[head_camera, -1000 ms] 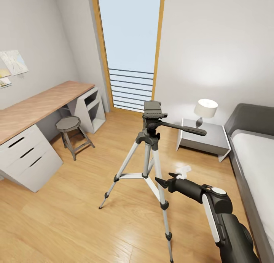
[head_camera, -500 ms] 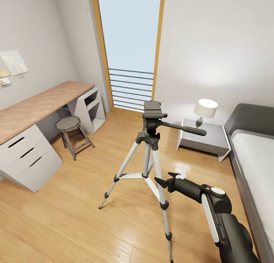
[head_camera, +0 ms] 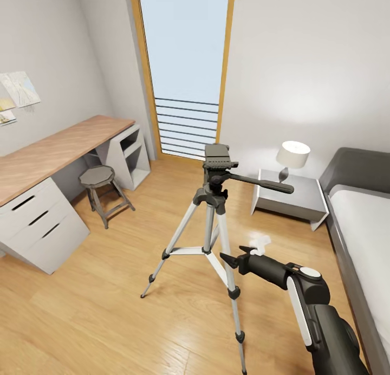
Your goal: Attach the digital camera to the camera tripod in the bedroom.
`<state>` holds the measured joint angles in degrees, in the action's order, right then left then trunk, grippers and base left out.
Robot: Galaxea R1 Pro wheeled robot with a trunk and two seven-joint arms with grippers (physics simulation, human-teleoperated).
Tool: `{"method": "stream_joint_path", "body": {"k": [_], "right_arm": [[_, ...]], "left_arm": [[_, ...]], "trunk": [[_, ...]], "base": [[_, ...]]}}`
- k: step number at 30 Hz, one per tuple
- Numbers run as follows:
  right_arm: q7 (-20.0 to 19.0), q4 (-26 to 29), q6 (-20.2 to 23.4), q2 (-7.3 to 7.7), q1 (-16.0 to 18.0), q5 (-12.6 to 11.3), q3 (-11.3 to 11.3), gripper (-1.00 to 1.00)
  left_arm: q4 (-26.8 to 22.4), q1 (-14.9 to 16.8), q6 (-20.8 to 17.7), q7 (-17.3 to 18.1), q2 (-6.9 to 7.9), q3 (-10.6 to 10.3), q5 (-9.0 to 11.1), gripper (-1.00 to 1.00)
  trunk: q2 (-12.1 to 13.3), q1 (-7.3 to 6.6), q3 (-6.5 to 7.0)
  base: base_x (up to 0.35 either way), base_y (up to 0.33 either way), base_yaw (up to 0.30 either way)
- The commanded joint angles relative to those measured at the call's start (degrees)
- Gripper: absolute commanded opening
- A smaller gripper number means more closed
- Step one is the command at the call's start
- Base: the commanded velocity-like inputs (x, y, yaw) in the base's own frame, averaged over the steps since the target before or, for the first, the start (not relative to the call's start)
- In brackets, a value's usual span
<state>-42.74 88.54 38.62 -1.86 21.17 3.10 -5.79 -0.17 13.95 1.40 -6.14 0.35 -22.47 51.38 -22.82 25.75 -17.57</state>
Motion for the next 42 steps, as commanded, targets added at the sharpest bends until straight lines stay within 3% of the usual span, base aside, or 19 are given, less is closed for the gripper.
{"method": "stream_joint_path", "body": {"k": [1,8,18,22,23,42], "right_arm": [[-0.5,0.1,0.2,-0.09,0.1,0.3,-0.2,1.00],[0.4,-0.1,0.6,-0.59,0.1,0.3,-0.3,1.00],[11.3,-0.5,1.0,-1.17,0.5,-0.2,-0.2,1.00],[13.3,-0.7,1.1,-1.20,0.6,-0.3,1.4,1.00],[14.1,-0.8,1.2,-1.25,0.7,-0.5,3.1,1.00],[14.5,-3.6,0.5,-1.91,0.7,-0.8,4.3,1.00]], "left_arm": [[0.0,0.0,0.1,-0.1,0.00,-0.5,0.4,-1.00],[0.0,0.0,0.1,-0.1,0.00,-0.5,0.4,-1.00],[0.0,0.0,0.1,-0.1,0.00,-0.5,0.5,-1.00],[0.0,0.0,0.1,-0.1,0.00,-0.5,0.5,-1.00],[0.0,0.0,0.1,-0.1,0.00,-0.5,0.5,-1.00],[0.0,0.0,0.1,-0.1,0.00,-0.5,0.4,-1.00]], "trunk": [[-0.1,0.03,-0.09],[-0.1,0.03,-0.09],[-0.1,0.03,-0.09],[-0.1,0.03,-0.09],[-0.1,0.03,-0.09],[-0.1,0.03,-0.09]], "base": [[0.000,0.000,0.000],[0.000,0.000,0.000],[0.000,0.000,0.000],[0.000,0.000,0.000],[0.000,0.000,0.000],[0.000,0.000,0.000]]}}
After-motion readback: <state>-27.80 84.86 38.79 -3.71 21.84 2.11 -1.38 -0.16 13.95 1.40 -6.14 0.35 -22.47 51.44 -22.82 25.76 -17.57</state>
